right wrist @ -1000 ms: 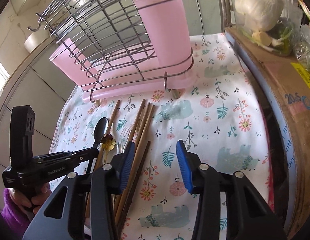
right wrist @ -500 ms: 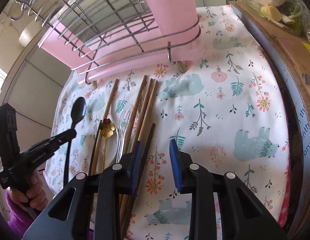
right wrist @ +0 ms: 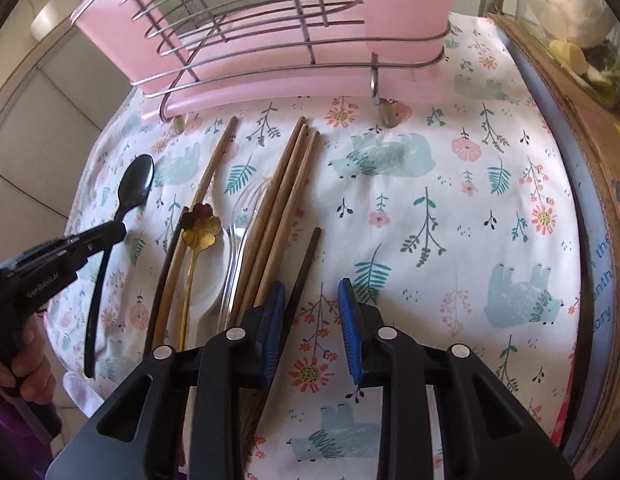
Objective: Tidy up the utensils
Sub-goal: 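Lift the black spoon with the left tool while the right tool grasps a black chopstick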
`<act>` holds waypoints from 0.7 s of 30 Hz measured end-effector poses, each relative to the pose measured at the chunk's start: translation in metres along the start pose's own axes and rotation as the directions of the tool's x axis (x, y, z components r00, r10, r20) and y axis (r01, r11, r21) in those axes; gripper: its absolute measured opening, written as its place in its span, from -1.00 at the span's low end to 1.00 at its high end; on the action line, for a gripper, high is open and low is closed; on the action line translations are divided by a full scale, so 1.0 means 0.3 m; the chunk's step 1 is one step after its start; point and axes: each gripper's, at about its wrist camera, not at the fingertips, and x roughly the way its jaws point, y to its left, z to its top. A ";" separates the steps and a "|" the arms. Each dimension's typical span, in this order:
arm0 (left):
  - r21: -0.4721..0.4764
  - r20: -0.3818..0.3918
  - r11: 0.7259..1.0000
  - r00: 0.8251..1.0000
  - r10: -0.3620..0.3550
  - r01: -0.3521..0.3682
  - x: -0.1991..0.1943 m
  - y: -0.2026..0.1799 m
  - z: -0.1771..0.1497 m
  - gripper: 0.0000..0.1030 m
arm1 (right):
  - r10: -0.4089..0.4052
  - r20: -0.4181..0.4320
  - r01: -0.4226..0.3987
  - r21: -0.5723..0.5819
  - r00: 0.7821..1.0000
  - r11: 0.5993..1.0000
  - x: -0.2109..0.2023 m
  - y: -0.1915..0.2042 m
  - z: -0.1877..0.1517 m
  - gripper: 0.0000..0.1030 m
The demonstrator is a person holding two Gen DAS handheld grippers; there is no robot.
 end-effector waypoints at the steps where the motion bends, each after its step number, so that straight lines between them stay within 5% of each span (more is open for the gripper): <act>1: -0.002 -0.009 1.000 1.000 0.008 -0.008 0.005 0.000 0.001 -0.85 | -0.010 0.000 0.010 -0.010 1.000 1.000 0.007 0.013 0.002 -0.46; 7: 0.002 -0.051 1.000 0.999 0.014 -0.014 0.025 -0.005 0.015 -0.82 | -0.005 -0.001 0.005 0.007 1.000 1.000 0.009 -0.011 0.009 -0.79; 21: -0.014 -0.191 0.998 0.980 -0.055 0.053 0.071 0.004 0.108 -0.55 | 0.134 0.000 -0.134 0.108 0.991 0.985 0.011 -0.108 0.007 -0.85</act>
